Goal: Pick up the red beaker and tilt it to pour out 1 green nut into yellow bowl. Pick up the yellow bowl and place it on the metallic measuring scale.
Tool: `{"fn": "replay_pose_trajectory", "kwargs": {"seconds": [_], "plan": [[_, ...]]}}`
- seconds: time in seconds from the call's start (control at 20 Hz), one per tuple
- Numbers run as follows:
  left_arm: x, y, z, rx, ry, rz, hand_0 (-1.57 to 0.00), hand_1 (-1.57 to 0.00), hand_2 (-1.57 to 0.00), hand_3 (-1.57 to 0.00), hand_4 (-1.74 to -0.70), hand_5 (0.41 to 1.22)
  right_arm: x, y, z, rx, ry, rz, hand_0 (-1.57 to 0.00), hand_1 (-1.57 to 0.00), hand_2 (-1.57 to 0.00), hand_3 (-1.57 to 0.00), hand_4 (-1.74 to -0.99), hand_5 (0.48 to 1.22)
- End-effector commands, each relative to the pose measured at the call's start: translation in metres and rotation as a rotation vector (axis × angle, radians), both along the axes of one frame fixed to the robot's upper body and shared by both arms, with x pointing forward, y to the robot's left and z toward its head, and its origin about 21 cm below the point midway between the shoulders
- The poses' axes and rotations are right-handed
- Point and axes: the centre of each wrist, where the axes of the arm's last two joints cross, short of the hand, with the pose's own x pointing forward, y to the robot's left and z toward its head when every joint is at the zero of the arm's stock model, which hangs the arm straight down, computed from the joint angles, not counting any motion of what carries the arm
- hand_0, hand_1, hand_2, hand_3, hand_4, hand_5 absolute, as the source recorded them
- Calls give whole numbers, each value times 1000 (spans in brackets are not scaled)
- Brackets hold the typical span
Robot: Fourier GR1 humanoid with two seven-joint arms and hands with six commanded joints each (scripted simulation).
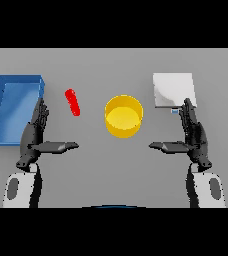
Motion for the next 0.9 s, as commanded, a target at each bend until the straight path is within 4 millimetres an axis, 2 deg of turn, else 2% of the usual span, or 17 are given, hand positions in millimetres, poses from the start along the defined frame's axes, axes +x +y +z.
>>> {"fn": "replay_pose_trajectory", "kwargs": {"seconds": [0.0,0.25,0.35,0.5,0.7,0.85], "plan": [[1,0,0,0,2,1,1,1,1,1,-1093,623,0,0,0,0,0,-1,1,1,1,1,-1128,660],[14,2,0,5,23,6,1,1,1,1,-1093,623,-3,0,0,0,4,3,1,1,1,1,-1128,660],[-4,-3,7,114,-65,-29,1,1,1,1,-1094,620,-19,5,5,-206,-152,42,1,1,1,1,-1128,663],[-13,-4,8,157,-42,-33,1,1,1,1,-1096,615,-29,14,5,-292,-163,63,1,1,1,1,-1126,668],[-9,-10,8,194,-10,-44,1,1,1,1,-1090,612,-27,12,10,-293,-150,48,1,1,1,1,-1121,658],[4,-13,3,215,-20,-54,1,1,1,1,-1106,623,-33,14,8,-298,-146,47,1,1,1,1,-1130,650]]}}
